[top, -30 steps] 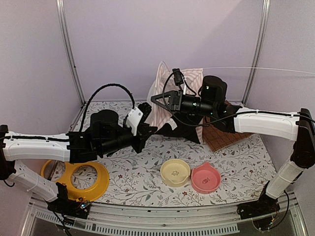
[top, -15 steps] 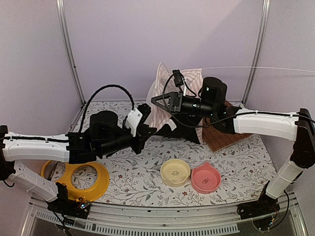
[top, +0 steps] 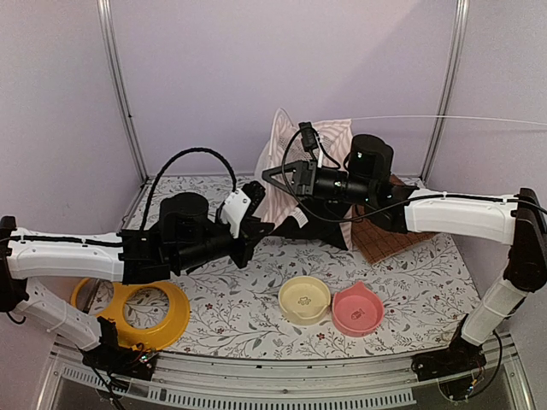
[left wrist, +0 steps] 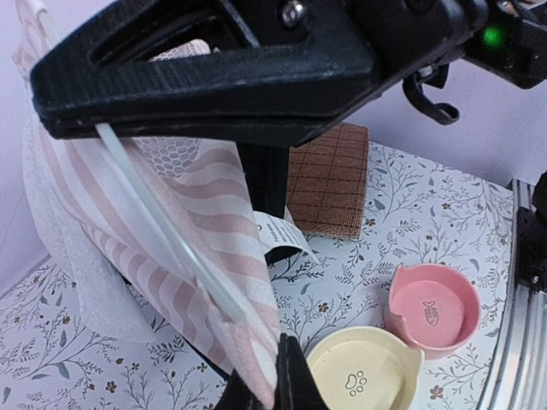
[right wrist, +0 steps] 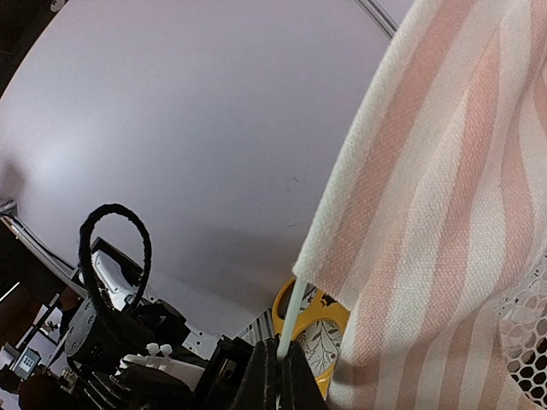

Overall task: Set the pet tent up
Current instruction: Insert the tent pole into the pole socket of the pet tent.

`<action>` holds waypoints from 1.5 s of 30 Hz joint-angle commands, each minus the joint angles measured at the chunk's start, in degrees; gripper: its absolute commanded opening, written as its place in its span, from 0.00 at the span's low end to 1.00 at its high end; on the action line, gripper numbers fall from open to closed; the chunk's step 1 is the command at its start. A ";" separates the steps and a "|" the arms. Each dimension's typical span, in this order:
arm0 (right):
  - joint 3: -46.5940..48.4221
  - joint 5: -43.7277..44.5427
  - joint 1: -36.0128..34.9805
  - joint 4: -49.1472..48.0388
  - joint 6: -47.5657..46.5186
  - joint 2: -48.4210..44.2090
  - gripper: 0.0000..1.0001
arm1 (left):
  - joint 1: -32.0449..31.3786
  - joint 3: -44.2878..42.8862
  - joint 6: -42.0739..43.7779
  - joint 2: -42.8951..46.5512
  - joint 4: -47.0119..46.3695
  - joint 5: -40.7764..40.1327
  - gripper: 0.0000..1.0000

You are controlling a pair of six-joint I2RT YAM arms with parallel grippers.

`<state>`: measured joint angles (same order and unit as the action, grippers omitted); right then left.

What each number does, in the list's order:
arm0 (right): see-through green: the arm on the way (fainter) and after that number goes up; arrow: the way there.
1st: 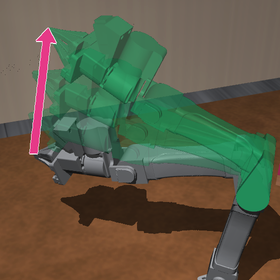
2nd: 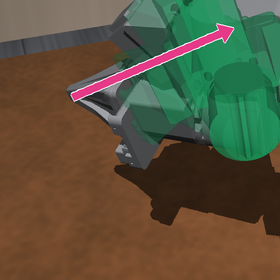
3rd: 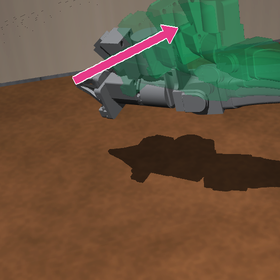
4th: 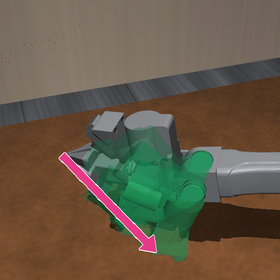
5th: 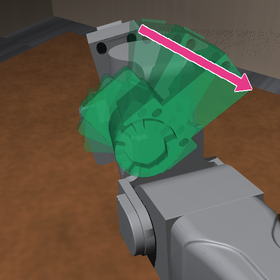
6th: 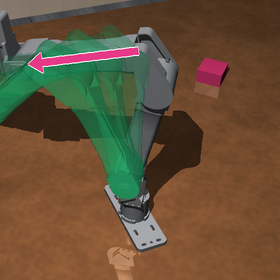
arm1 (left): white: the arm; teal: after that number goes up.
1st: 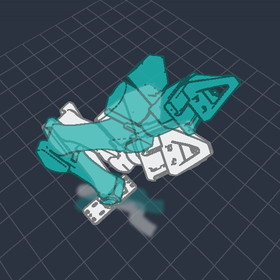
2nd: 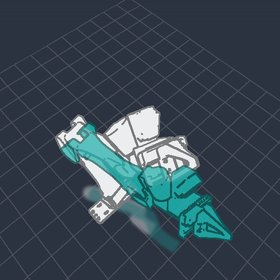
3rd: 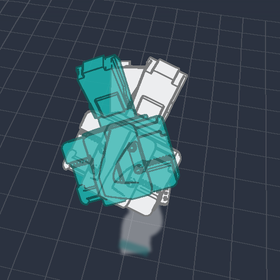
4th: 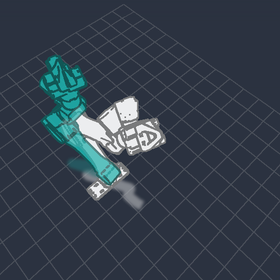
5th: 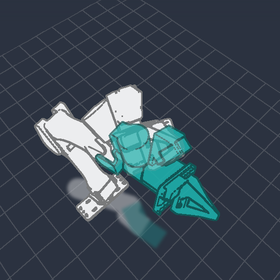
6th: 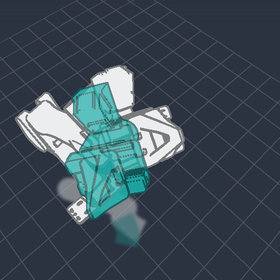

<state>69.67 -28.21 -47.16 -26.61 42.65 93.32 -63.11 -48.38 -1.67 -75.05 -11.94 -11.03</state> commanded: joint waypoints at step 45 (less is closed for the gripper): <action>0.13 15.63 -1.83 -7.23 -10.23 -0.42 0.00 | 3.67 2.90 -5.70 4.07 7.62 16.67 0.00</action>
<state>69.14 -21.76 -51.00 -27.90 37.34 94.11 -59.66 -47.83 -5.50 -72.73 -10.70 -1.58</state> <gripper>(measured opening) 0.018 0.018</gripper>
